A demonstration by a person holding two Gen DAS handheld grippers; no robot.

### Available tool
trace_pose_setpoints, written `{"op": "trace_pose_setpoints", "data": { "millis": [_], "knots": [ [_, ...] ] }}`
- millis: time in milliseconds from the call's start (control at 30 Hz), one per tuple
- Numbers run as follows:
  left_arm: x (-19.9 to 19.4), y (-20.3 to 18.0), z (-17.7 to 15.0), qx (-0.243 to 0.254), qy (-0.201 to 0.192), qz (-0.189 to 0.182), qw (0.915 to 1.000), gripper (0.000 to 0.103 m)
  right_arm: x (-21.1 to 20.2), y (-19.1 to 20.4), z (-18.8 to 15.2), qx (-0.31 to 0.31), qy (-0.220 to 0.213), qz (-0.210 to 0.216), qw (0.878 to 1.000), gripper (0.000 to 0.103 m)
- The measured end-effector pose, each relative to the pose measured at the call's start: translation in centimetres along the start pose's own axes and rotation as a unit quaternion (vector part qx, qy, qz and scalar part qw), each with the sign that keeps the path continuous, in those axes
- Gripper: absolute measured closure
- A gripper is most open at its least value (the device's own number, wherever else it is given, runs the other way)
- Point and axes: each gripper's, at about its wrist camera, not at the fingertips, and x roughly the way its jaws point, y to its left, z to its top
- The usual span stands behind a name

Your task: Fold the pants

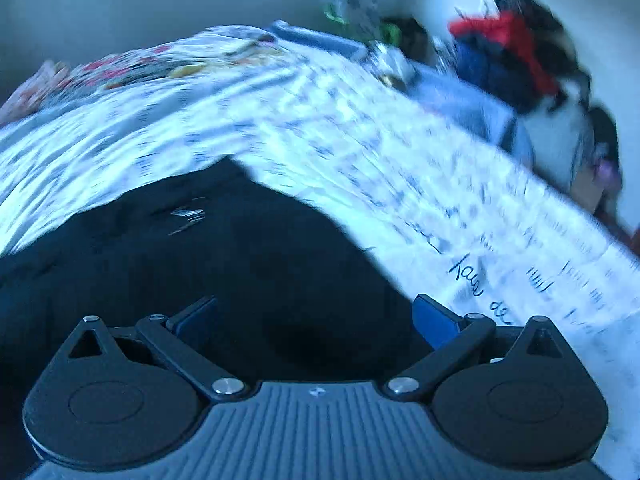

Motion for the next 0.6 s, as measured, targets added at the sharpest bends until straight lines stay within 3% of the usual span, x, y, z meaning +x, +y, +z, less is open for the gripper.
{"op": "trace_pose_setpoints", "data": {
  "millis": [133,233,300,333,400,433,467,533,600],
  "knots": [
    [2.0,0.2,2.2,-0.012,0.008,-0.003,0.9999,0.004,4.1,-3.8,1.3,0.078,0.021,0.050,0.995,0.001],
    [4.2,0.1,4.2,-0.035,0.030,-0.023,0.9987,0.005,6.1,-4.7,1.4,0.076,0.043,0.069,0.994,0.010],
    [5.8,-0.3,5.7,-0.044,0.041,-0.038,0.9975,0.005,6.3,-4.5,1.5,0.067,0.051,0.068,0.994,0.010],
    [6.5,-0.7,6.5,-0.044,0.039,-0.041,0.9974,0.005,6.2,-4.3,1.5,0.060,0.052,0.069,0.994,0.017],
    [8.0,-1.6,8.2,-0.047,0.037,-0.038,0.9975,0.005,5.5,-3.7,1.3,0.043,0.043,0.078,0.995,0.044],
    [8.8,-1.9,9.0,-0.055,0.038,-0.041,0.9969,0.005,5.1,-3.6,1.3,0.039,0.034,0.081,0.995,0.070],
    [9.8,-2.3,9.9,-0.065,0.041,-0.056,0.9955,0.005,4.8,-3.5,1.3,0.035,0.028,0.073,0.996,0.086],
    [11.7,-2.7,11.4,-0.093,0.067,-0.087,0.9896,0.007,3.9,-2.9,1.0,0.012,0.016,0.061,0.998,0.094],
    [13.9,-2.7,12.8,-0.143,0.098,-0.133,0.9758,0.007,2.8,-1.8,0.6,-0.018,-0.004,0.041,0.999,0.096]
  ]
}}
